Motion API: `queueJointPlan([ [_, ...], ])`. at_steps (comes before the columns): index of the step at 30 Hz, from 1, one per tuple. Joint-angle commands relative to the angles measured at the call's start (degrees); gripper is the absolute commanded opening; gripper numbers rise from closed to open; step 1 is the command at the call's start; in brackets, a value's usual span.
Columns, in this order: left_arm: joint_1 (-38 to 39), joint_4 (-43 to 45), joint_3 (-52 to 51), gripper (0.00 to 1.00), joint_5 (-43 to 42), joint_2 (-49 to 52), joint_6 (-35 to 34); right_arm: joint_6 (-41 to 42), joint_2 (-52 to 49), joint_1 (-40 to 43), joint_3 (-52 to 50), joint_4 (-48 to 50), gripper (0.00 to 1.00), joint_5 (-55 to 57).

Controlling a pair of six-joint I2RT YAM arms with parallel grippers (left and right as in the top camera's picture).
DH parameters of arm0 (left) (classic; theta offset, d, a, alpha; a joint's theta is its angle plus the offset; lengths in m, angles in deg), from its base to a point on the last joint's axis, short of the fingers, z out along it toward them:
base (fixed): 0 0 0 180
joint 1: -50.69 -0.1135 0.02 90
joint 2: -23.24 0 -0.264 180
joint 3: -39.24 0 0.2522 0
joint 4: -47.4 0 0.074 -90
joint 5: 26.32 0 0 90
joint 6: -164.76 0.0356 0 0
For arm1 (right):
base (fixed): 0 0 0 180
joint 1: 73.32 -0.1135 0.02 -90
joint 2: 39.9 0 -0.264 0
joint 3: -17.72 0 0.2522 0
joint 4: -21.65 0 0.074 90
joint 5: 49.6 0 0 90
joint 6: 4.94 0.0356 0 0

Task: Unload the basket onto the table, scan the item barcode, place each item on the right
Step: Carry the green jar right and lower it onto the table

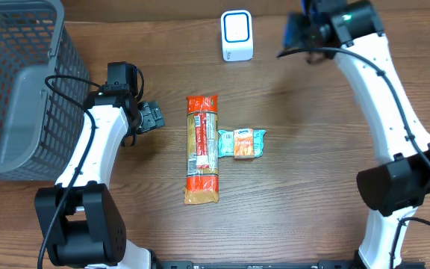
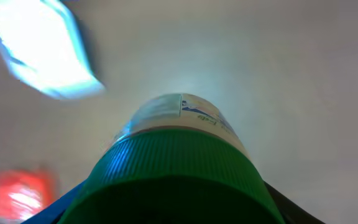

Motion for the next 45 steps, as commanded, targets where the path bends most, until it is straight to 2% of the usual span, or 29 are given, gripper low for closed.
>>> queueJointPlan([
  [1,0.1,0.1,0.6,1.00,-0.1,-1.1,0.8,-1.1,-1.2,4.0,-4.5,-7.0,0.04,1.0],
  [6,0.1,0.1,0.6,1.00,-0.1,-1.1,0.8,-1.1,-1.2,9.4,-14.3,-10.2,0.04,1.0],
  [10,0.1,0.1,0.6,1.00,-0.1,-1.1,0.8,-1.1,-1.2,13.7,-23.5,-7.1,0.04,-0.7],
  [16,0.1,0.1,0.6,1.00,-0.1,-1.1,0.8,-1.1,-1.2,16.3,-31.1,-2.7,0.05,-3.5],
  [18,0.1,0.1,0.6,1.00,-0.1,-1.1,0.8,-1.1,-1.2,16.6,-33.2,-1.1,0.16,-3.5],
  [19,0.1,0.1,0.6,1.00,-0.1,-1.1,0.8,-1.1,-1.2,16.6,-33.8,-0.7,0.30,-3.5],
  [20,0.1,0.1,0.6,1.00,-0.1,-1.1,0.8,-1.1,-1.2,16.6,-34.2,-0.5,0.52,-3.5],
  [21,0.1,0.1,0.6,1.00,-0.1,-1.1,0.8,-1.1,-1.2,16.6,-34.4,-0.5,0.70,-3.5],
  [22,0.1,0.1,0.6,1.00,-0.1,-1.1,0.8,-1.1,-1.2,16.6,-34.4,-0.7,0.81,-3.5],
  [23,0.1,0.1,0.6,1.00,-0.1,-1.1,0.8,-1.1,-1.2,16.6,-34.4,-0.8,0.84,-3.5],
  [28,0.1,0.1,0.6,1.00,-0.1,-1.1,0.8,-1.1,-0.2,16.6,-33.7,-2.1,0.90,-3.5],
  [36,0.1,0.1,0.6,1.00,-0.1,-1.1,0.8,-1.2,8.3,15.7,-27.8,-7.7,0.91,-4.1],
  [41,0.1,0.1,0.6,1.00,-0.1,-1.1,0.8,-6.6,14.9,12.1,-27.2,-6.9,0.91,-14.8],
  [45,0.1,0.1,0.6,1.00,-0.1,-1.1,0.8,-8.7,15.8,7.4,-27.4,-5.9,0.88,-22.3],
])
